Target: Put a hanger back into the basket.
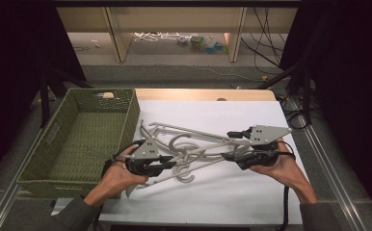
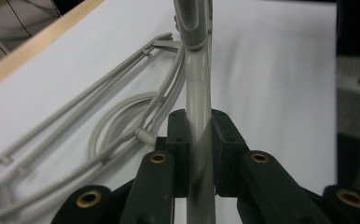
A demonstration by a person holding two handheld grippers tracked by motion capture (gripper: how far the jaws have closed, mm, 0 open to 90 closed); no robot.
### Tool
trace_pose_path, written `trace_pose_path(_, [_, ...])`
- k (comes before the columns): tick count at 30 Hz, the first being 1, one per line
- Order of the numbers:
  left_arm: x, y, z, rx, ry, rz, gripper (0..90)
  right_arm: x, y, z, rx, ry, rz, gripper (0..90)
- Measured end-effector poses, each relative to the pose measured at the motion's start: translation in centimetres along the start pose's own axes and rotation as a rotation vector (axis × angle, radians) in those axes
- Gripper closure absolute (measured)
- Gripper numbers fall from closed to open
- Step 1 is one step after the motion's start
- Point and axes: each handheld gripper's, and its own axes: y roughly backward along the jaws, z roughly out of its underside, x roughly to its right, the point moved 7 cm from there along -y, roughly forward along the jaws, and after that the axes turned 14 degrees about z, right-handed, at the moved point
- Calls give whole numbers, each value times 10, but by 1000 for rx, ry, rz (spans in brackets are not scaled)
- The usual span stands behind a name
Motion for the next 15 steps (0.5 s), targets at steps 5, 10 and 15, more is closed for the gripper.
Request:
trace_pose_path(5, [-12, 24, 3, 81, 120, 12, 795, -7, 14, -3, 49, -63, 135, 238])
trace_pose_path(10, [-16, 39, 3, 131, 173, 17, 795, -15, 16, 4, 54, -109, 186, 231])
trace_pose_path(15, [-17, 54, -3, 190, 205, 18, 795, -16, 15, 14, 41, -141, 205, 231])
